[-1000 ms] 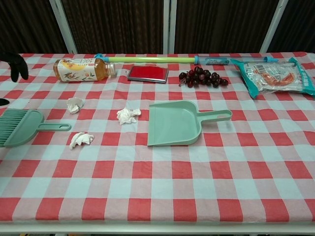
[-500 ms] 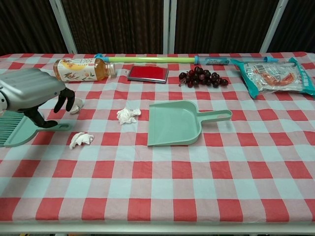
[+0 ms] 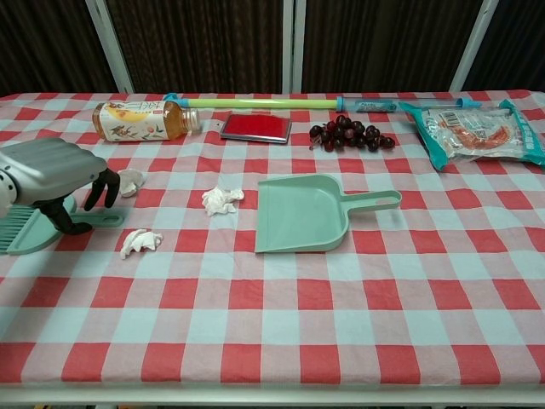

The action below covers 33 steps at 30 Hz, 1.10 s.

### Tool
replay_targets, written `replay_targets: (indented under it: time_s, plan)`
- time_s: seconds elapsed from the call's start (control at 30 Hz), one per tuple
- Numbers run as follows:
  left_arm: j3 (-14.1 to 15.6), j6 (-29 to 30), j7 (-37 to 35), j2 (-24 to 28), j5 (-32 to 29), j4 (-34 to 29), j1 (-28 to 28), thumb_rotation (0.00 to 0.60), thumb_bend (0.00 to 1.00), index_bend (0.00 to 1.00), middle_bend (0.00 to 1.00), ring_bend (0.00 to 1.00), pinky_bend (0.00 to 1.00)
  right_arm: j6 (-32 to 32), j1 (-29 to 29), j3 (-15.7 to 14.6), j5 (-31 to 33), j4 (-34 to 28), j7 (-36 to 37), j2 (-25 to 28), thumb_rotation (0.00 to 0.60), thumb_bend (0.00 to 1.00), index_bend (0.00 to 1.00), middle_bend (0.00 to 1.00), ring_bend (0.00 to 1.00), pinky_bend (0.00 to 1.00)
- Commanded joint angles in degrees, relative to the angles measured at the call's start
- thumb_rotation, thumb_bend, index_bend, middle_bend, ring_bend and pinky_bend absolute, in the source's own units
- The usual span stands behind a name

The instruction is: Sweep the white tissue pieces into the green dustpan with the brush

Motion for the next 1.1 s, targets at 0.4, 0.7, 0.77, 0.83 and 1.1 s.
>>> replay_targets:
  time_s: [0.4, 0.7, 0.77, 0.83, 1.1]
  plan:
    - [1.8, -0.6, -4.9, 0.2, 0.6, 2.8, -0.5, 0.6, 0.28, 0.4, 0.45, 0.74, 0.91, 0.2, -0.5, -0.2, 0.4, -0.3, -0.2, 0.0, 0.6, 0.12, 0.0, 0.1, 0.0, 0.07]
    - [2.6, -1.1, -7.2, -0.4, 0.8, 4.8, -0.7, 0.6, 0.28, 0.41, 0.46, 0.74, 0.91, 0.5, -0.8, -0.2, 0.5, -0.7, -0.7, 0.1, 0.6, 0.12, 0.0, 0.1, 0.0, 0.07]
    - [2.8, -1.1, -7.7, -0.4, 1.1, 5.0, -0.8, 0.6, 0.28, 0.42, 0.47, 0.74, 0.91, 0.5, -0.8, -0.2, 0.5, -0.9, -0.8, 0.1, 0.6, 0.12, 0.0, 0.1, 0.0, 0.07]
    - [2.9, -1.1, -8.1, -0.4, 1.5, 5.0, -0.8, 0.6, 0.29, 0.43, 0.48, 0.74, 0.91, 0.5, -0.9, -0.3, 0.6, -1.1, -1.0, 0.1, 0.6, 0.12, 0.0, 0.1, 0.0, 0.07]
    - [3.5, -0.9, -9.7, -0.7, 3.0, 6.3, -0.8, 0.6, 0.31, 0.46, 0.5, 0.74, 0.91, 0.8, -1.2, -0.4, 0.5, -1.7, -1.7, 0.2, 0.6, 0.12, 0.0, 0.1, 0.0, 0.07]
